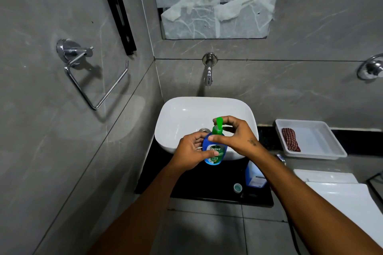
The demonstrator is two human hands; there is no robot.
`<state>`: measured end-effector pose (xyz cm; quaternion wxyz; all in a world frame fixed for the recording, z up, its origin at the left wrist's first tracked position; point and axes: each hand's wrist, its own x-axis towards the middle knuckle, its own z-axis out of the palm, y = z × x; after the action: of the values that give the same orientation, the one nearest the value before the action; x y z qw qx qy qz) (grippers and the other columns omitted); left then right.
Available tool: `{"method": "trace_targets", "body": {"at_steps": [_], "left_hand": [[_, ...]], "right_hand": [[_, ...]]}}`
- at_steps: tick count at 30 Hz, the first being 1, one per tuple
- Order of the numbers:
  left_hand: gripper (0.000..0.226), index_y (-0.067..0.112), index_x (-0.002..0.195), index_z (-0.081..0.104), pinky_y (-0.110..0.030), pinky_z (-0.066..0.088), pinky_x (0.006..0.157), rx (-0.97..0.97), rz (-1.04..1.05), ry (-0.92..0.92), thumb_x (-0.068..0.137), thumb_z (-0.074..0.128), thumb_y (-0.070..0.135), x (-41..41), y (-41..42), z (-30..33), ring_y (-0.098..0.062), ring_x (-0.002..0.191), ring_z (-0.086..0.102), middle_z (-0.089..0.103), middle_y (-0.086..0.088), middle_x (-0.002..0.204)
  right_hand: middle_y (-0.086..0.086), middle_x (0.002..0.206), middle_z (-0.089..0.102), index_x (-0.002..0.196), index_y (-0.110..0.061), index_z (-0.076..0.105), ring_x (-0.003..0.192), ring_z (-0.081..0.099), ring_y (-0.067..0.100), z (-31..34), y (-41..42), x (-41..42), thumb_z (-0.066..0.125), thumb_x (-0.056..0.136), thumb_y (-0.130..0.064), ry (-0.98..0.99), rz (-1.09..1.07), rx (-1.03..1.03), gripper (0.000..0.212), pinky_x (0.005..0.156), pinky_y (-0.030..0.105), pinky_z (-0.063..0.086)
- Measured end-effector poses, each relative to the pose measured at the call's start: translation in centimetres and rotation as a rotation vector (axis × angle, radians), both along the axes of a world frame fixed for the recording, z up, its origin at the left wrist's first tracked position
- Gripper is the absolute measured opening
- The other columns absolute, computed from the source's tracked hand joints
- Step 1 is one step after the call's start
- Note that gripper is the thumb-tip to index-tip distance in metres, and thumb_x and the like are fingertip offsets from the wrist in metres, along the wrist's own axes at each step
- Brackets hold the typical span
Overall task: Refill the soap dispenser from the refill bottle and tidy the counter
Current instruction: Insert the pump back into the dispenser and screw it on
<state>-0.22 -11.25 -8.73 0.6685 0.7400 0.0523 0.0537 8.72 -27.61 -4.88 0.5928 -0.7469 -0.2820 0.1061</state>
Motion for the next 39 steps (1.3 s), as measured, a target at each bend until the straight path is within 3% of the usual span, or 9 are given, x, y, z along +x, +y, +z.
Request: {"method": "trace_targets", "body": {"at_steps": [4,8,11,15,19,24,31,34,39], "left_hand": [[0.047,0.015,0.113,0.069,-0.03,0.06,0.085,-0.003,0.015,-0.003,0.071,0.088,0.008,0.1,0.1,0.1,-0.02,0.1,0.074,0.074,-0.007,0.112],[0.044,0.022,0.109,0.07,-0.026,0.06,0.081,-0.014,0.009,0.004,0.071,0.089,0.01,0.1,0.1,0.0,-0.018,0.098,0.074,0.076,-0.001,0.106],[0.042,0.023,0.107,0.07,-0.028,0.061,0.081,-0.011,0.01,0.002,0.071,0.088,0.011,0.1,0.1,-0.1,-0.019,0.098,0.074,0.076,-0.002,0.106],[0.045,0.015,0.112,0.069,-0.029,0.061,0.082,-0.001,0.012,0.008,0.072,0.088,0.01,0.2,0.2,-0.2,-0.019,0.097,0.074,0.076,-0.004,0.106],[0.045,0.015,0.113,0.069,-0.031,0.061,0.081,-0.022,0.017,0.021,0.072,0.088,0.01,0.3,0.3,-0.6,-0.02,0.098,0.075,0.076,-0.004,0.107],[0.046,0.014,0.112,0.069,-0.033,0.061,0.084,-0.008,0.015,0.049,0.071,0.089,0.013,0.3,0.9,-0.8,-0.021,0.098,0.074,0.076,-0.004,0.107],[0.049,0.017,0.111,0.07,-0.034,0.061,0.083,-0.014,-0.041,0.074,0.068,0.091,0.019,0.3,1.0,-0.8,-0.02,0.098,0.075,0.077,-0.001,0.106],[0.052,0.016,0.112,0.07,-0.042,0.06,0.089,-0.016,-0.055,0.079,0.066,0.092,0.023,0.3,1.0,-0.8,-0.023,0.1,0.074,0.077,-0.004,0.108],[0.047,0.015,0.11,0.07,-0.035,0.061,0.085,-0.013,-0.074,0.077,0.068,0.091,0.021,0.3,1.0,-0.6,-0.021,0.099,0.074,0.077,-0.002,0.106]], "right_hand": [[0.003,0.111,0.07,0.1,-0.015,0.072,0.108,0.066,0.019,0.3,0.0,0.3,0.087,0.063,-0.042,-0.024,0.016,-0.027,0.049,0.101,0.048,0.05],[-0.002,0.106,0.072,0.1,-0.019,0.069,0.102,0.067,0.014,0.4,0.1,0.5,0.088,0.05,-0.052,-0.04,-0.013,-0.054,0.064,0.097,0.04,0.053],[-0.002,0.099,0.071,0.088,-0.024,0.068,0.096,0.067,0.014,0.3,0.2,0.6,0.088,0.052,-0.05,-0.065,-0.039,-0.058,0.049,0.094,0.038,0.054],[-0.003,0.104,0.07,0.098,-0.02,0.071,0.101,0.066,0.014,0.0,0.2,0.9,0.087,0.066,-0.037,-0.062,0.016,-0.059,0.04,0.096,0.04,0.053],[-0.009,0.082,0.069,0.075,-0.031,0.065,0.081,0.065,0.008,-0.2,0.3,1.0,0.088,0.051,-0.055,-0.088,-0.095,-0.059,0.04,0.079,0.024,0.052],[-0.011,0.104,0.065,0.125,-0.03,0.058,0.085,0.061,0.005,2.4,-0.1,1.9,0.089,0.052,-0.053,-0.176,0.009,-0.139,0.083,0.067,0.02,0.053],[-0.008,0.093,0.074,0.108,-0.023,0.075,0.07,0.064,0.004,9.8,1.5,2.4,0.081,0.077,-0.02,-0.427,0.36,-0.699,0.031,0.068,0.02,0.052],[-0.011,0.075,0.071,0.099,-0.024,0.077,0.059,0.06,0.0,11.3,2.0,2.3,0.08,0.078,-0.013,-0.402,0.419,-0.786,0.024,0.054,0.012,0.045],[-0.001,0.083,0.076,0.089,-0.025,0.078,0.071,0.067,0.018,11.8,1.9,2.1,0.076,0.08,-0.009,-0.361,0.491,-0.813,0.018,0.064,0.031,0.055]]}}
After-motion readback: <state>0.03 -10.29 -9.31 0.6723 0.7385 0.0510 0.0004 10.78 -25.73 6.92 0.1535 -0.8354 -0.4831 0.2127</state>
